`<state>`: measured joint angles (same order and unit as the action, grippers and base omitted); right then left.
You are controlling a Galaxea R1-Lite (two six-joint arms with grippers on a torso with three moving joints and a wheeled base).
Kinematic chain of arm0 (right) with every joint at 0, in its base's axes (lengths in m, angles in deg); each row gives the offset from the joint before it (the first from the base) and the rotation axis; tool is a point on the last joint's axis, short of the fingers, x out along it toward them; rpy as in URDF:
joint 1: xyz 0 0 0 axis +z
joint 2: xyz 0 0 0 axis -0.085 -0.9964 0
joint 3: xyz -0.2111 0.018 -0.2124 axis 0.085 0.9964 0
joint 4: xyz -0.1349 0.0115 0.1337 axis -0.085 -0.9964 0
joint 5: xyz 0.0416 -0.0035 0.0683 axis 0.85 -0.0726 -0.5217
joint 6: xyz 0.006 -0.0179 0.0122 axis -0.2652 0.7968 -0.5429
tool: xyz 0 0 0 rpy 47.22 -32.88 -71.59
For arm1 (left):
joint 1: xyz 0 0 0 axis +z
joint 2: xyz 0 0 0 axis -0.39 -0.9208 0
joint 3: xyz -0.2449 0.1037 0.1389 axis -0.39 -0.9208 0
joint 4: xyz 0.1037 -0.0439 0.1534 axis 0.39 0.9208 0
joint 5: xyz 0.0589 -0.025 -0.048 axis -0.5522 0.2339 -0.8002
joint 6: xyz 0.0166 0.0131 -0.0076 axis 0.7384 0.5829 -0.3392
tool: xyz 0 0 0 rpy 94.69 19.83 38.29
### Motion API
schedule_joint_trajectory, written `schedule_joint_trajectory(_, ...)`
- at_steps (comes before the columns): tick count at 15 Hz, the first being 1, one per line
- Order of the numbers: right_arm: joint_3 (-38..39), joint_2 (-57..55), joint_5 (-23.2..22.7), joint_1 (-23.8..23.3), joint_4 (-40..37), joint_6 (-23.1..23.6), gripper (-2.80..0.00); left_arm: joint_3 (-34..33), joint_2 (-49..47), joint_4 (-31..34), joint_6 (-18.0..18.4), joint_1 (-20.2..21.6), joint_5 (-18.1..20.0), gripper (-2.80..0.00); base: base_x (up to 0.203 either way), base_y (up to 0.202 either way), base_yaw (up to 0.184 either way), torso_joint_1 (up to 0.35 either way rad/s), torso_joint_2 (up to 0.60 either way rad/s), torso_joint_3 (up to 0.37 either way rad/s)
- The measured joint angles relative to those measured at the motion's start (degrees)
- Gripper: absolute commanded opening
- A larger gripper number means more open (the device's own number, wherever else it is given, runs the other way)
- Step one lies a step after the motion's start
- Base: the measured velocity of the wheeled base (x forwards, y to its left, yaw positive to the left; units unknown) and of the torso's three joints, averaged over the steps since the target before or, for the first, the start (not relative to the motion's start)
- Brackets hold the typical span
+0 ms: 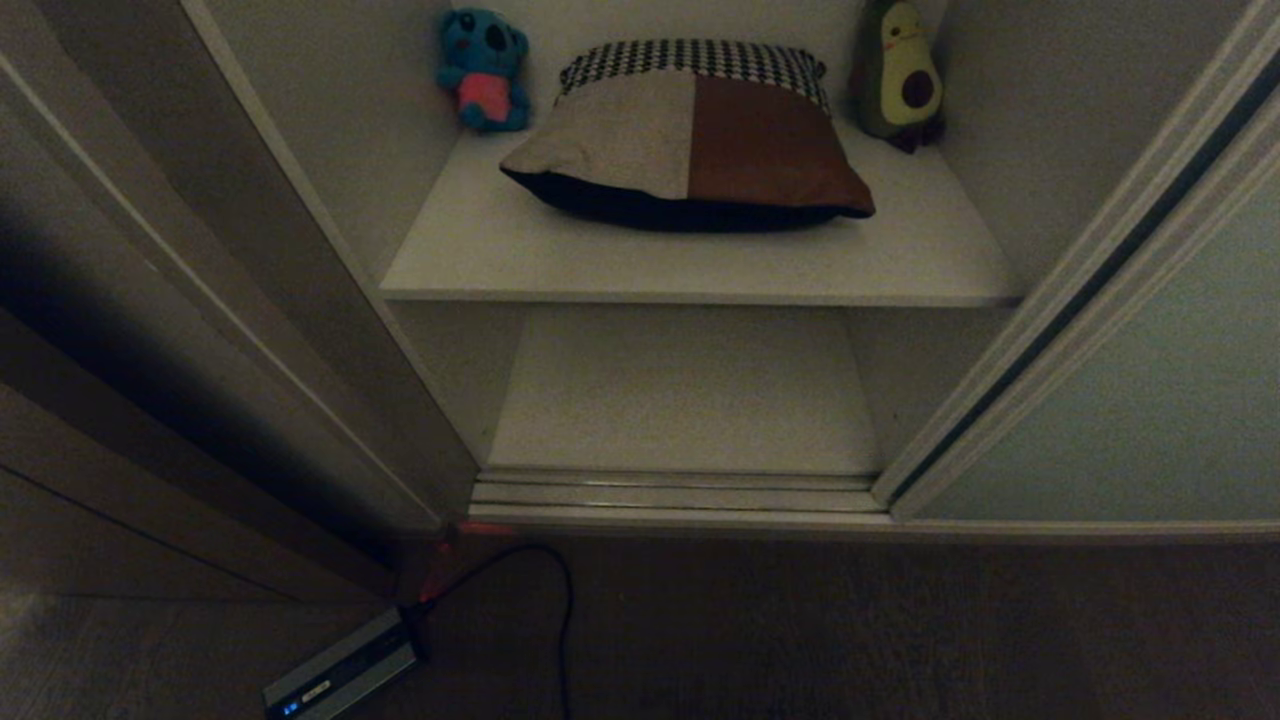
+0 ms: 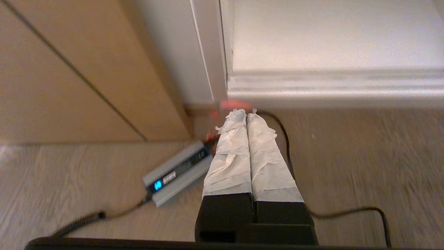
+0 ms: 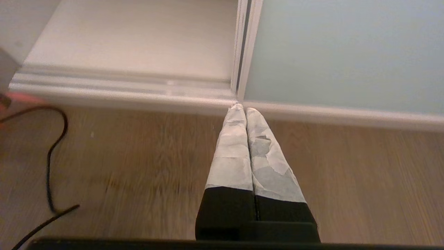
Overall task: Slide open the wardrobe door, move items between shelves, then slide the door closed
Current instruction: Open the door
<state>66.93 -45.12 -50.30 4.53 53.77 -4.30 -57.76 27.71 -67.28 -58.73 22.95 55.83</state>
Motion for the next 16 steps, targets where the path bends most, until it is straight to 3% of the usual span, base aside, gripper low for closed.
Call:
schedule_joint_trajectory(3,0.0,0.0,0.0,0.0,0.1,0.5,-2.8,0.0,0.0,0.0,-0.1,0.0,0.0,-2.8,0.155,0.0,0.0,0.007,0.0,0.003)
schedule_joint_trajectory(10,0.0,0.0,-0.1,0.0,-0.2,0.0,-2.8,0.0,0.0,0.1,1.0,0.0,0.4,-2.8,0.0,0.0,0.0,0.0,0.0,0.0)
schedule_joint_trajectory(16,-0.7,0.0,0.1,-0.1,-3.4,2.4,-2.8,0.8,-0.1,2.7,3.4,0.0,0.8,-2.8,0.0,0.0,0.0,0.0,0.0,0.0)
